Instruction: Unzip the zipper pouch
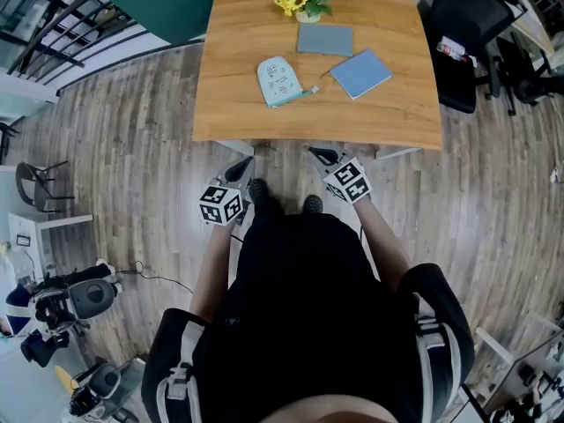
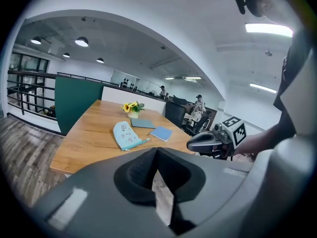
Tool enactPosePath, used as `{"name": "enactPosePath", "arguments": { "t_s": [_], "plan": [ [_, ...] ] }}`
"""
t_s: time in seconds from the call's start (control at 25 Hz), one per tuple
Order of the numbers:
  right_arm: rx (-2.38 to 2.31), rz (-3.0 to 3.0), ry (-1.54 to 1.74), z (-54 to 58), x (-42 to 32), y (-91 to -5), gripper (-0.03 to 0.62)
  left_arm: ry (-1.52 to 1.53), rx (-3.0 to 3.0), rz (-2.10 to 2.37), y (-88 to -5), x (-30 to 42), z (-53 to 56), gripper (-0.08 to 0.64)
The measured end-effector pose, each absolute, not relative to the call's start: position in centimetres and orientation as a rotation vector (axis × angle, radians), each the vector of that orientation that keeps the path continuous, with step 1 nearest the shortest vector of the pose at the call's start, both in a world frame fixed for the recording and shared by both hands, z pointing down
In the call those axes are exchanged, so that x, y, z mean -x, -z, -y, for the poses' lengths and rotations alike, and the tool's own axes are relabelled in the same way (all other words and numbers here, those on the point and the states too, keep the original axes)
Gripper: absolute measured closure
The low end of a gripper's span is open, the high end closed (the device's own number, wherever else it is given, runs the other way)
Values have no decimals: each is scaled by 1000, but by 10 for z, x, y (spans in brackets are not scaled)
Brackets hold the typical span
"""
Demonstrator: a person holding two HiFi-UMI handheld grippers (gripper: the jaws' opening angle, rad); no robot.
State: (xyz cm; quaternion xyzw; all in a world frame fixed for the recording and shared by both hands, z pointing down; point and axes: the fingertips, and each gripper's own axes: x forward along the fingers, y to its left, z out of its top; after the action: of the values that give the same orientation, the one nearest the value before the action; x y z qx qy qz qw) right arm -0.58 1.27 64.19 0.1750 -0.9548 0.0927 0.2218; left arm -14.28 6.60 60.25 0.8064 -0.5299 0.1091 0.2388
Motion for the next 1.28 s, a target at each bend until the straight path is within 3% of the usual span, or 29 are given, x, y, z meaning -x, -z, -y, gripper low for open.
{"name": "enactPosePath", "arguments": {
  "t_s": [0.28,0.48,0.8,1.28],
  "plan": [
    [-462,2631,-205,-14,3,-641,584,-291,-2215,1455,-602,138,-66,561],
    [-474,2632,-197,-12,3,-640,493,-288,-2195,1450,-604,138,-65,491],
    [-519,2614,-156,10,1,-645,294,-283,-2140,1507,-608,147,-54,371],
    [-635,2590,-175,44,27,-648,273,-219,-2143,1398,-624,179,-2,364]
  ]
}}
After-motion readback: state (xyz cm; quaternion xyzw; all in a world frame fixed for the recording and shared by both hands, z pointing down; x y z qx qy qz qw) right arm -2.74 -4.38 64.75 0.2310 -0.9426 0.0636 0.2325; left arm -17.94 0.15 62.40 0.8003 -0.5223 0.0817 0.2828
